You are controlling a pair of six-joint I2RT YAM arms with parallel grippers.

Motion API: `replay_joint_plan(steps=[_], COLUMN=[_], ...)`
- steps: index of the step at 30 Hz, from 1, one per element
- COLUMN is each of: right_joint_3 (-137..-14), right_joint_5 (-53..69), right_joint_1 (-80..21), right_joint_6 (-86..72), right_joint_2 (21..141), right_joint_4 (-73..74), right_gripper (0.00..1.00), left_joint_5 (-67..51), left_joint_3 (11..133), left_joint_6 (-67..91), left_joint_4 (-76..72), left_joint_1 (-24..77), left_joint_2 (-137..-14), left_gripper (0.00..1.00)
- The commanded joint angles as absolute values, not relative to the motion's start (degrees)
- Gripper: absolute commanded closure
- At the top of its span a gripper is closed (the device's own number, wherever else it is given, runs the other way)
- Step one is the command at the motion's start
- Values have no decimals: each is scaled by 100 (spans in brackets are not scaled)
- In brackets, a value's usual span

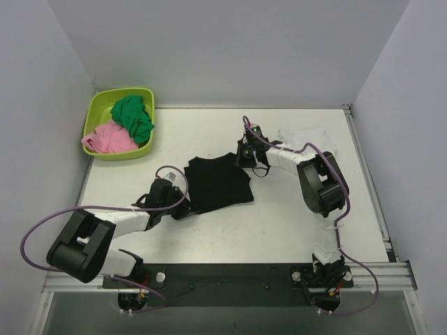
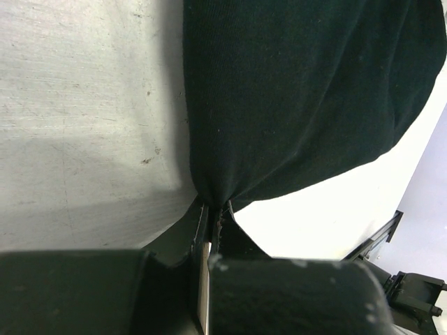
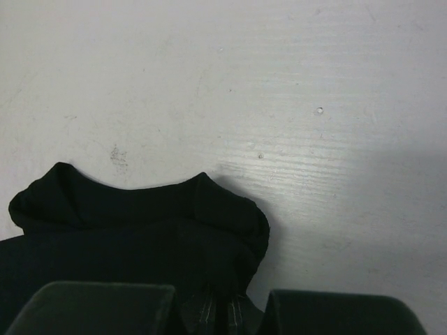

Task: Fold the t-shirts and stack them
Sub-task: Put the neatly folded tshirt into the corner of the board with the right arm

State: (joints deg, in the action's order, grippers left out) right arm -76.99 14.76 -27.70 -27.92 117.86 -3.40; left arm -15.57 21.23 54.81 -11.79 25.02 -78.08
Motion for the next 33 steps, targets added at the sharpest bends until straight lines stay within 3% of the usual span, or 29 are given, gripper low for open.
replay_joint_plan(steps=[1, 16, 33], right_joint_3=[-7673, -8551, -9579], right_joint_5=[1284, 1063, 1186], right_joint_1=[-2892, -2391, -994], right_joint_6=[-2751, -2470, -2461], right_joint_2=[11454, 10345, 9923], right_joint_4=[-88, 1002, 1766], right_gripper=[100, 100, 100], left_joint_5=[-1283, -1222, -1063], left_joint_3=[2030, 3752, 7135], left_joint_6=[5203, 5194, 5168], left_joint_4=[-668, 245, 589], left_joint_1=[2426, 2750, 3814], left_joint_2=[-7752, -7611, -9790], left_gripper=[100, 100, 100])
